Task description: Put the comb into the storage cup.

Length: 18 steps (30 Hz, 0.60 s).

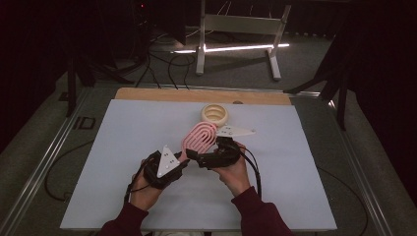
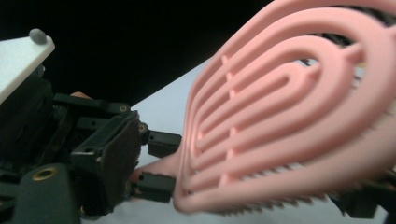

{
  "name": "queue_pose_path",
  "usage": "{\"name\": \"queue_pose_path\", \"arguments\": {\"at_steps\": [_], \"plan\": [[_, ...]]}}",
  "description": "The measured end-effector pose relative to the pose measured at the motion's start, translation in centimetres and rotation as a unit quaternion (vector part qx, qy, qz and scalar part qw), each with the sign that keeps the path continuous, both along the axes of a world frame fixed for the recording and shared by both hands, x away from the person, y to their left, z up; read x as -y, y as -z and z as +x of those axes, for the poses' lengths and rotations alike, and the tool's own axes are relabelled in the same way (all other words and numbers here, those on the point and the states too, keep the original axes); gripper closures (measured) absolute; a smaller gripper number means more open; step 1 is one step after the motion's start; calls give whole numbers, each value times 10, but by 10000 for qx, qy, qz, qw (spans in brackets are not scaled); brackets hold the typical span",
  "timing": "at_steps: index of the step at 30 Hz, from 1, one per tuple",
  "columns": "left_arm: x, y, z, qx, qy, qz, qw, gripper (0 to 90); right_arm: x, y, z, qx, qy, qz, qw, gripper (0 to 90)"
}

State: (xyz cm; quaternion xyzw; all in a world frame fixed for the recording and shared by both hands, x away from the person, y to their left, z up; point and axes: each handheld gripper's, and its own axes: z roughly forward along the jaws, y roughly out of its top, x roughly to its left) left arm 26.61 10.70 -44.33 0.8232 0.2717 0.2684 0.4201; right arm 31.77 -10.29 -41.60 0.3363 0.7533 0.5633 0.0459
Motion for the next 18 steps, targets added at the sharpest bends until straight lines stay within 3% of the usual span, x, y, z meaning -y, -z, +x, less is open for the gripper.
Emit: {"name": "queue_pose_path", "arguments": {"at_steps": [5,11,18], "plan": [[0,0,-1,25,1,-58,10000,701,1,1,1,-60,113,68,9999,325],[3,-1,-3,63,70,-88,9999,701,4,1,4,-309,98,240,9992,484],[3,1,-2,36,99,-45,9999,701,2,2,4,-314,12,243,9992,564]]}}
